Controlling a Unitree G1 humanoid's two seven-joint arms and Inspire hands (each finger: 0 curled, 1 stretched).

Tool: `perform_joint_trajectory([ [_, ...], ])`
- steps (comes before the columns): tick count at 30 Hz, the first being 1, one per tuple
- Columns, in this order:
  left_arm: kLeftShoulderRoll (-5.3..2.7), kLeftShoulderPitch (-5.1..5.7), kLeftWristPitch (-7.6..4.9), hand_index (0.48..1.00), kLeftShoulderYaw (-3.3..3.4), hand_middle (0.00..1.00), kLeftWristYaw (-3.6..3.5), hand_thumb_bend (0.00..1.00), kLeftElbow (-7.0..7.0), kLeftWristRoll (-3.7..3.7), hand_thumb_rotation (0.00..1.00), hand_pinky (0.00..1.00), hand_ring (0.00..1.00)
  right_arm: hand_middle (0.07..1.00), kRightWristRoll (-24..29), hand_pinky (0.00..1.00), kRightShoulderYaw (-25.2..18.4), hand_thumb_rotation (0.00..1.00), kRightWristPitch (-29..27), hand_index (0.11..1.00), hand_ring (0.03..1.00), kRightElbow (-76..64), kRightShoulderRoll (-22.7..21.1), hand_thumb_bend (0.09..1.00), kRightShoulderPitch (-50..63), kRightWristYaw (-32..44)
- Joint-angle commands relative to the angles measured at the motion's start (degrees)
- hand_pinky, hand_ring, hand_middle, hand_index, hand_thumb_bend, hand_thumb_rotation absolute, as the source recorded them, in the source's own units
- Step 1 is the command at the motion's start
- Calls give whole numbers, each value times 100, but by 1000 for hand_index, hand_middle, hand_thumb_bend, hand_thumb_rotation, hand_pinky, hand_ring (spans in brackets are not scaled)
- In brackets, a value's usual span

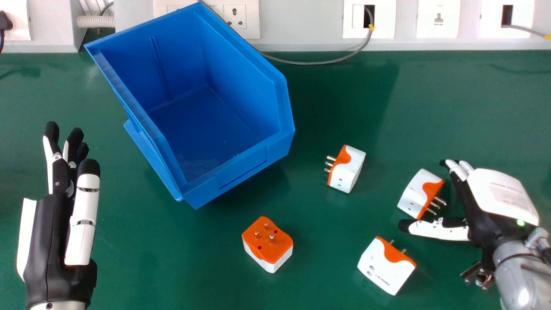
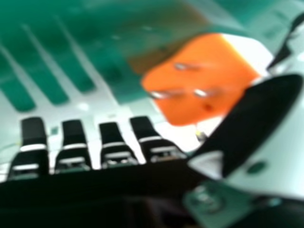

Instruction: Pick all objects and put in blue box

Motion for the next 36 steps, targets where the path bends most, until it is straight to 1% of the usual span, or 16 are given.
perform_joint_trajectory([
  [1,49,-7,-40,996,52,998,-14,291,-157,-45,859,1000,1000,935,-51,805,86,665,94,902,900,144,-108,718,-281,32],
  [4,66,-23,-45,998,52,997,-24,267,-145,-33,847,1000,1000,934,-38,804,190,670,112,900,903,420,-96,717,-495,3],
  [6,69,-31,-36,1000,55,999,-33,267,-138,-55,846,1000,1000,933,-72,801,271,678,163,900,902,626,-79,715,-665,-39],
  [9,64,-9,-18,998,59,998,-12,276,-173,-46,852,1000,1000,924,-95,792,379,674,221,893,894,869,-72,717,-871,-92],
  [11,62,2,-44,995,70,997,6,281,-166,-19,856,1000,1000,923,-115,793,466,678,277,893,893,1014,-73,717,-997,-81],
  [14,52,23,-5,988,69,992,-4,295,-204,-59,837,1000,1000,922,-72,789,548,678,309,892,890,1177,-63,715,-1129,-78],
  [17,55,32,35,991,59,992,-9,304,-242,-51,830,1000,1000,924,-44,794,620,669,344,894,892,1302,-39,710,-1230,-50],
  [21,46,36,28,996,54,997,-48,293,-239,-111,832,1000,1000,928,-38,806,729,674,450,901,898,1310,-13,699,-1296,54],
  [24,36,44,3,994,69,998,4,294,-240,-34,827,1000,1000,921,-35,801,791,667,439,895,892,1309,4,706,-1298,-5],
  [26,33,58,26,988,76,990,35,298,-269,-20,813,1000,995,921,-54,805,837,673,486,896,894,1301,21,706,-1307,16],
  [28,46,47,7,987,85,989,38,302,-256,-13,804,1000,994,924,-81,809,897,678,538,897,897,1288,29,706,-1320,54],
  [30,52,59,21,986,86,988,58,299,-294,34,799,1000,993,924,-95,813,950,676,583,897,898,1262,39,705,-1321,88],
  [31,46,62,26,986,85,987,60,294,-310,32,799,1000,991,924,-98,817,974,672,603,898,900,1249,46,700,-1322,102],
  [33,38,59,44,985,80,987,30,293,-328,-29,797,1000,992,920,-107,817,1028,663,637,894,897,1249,60,689,-1332,116],
  [34,35,60,56,985,79,988,49,294,-343,-1,796,1000,994,914,-121,812,1065,656,657,889,891,1258,71,679,-1344,123],
  [36,39,65,55,984,68,987,52,290,-365,32,798,1000,993,881,-145,788,1135,639,709,858,862,1288,96,639,-1382,156],
])
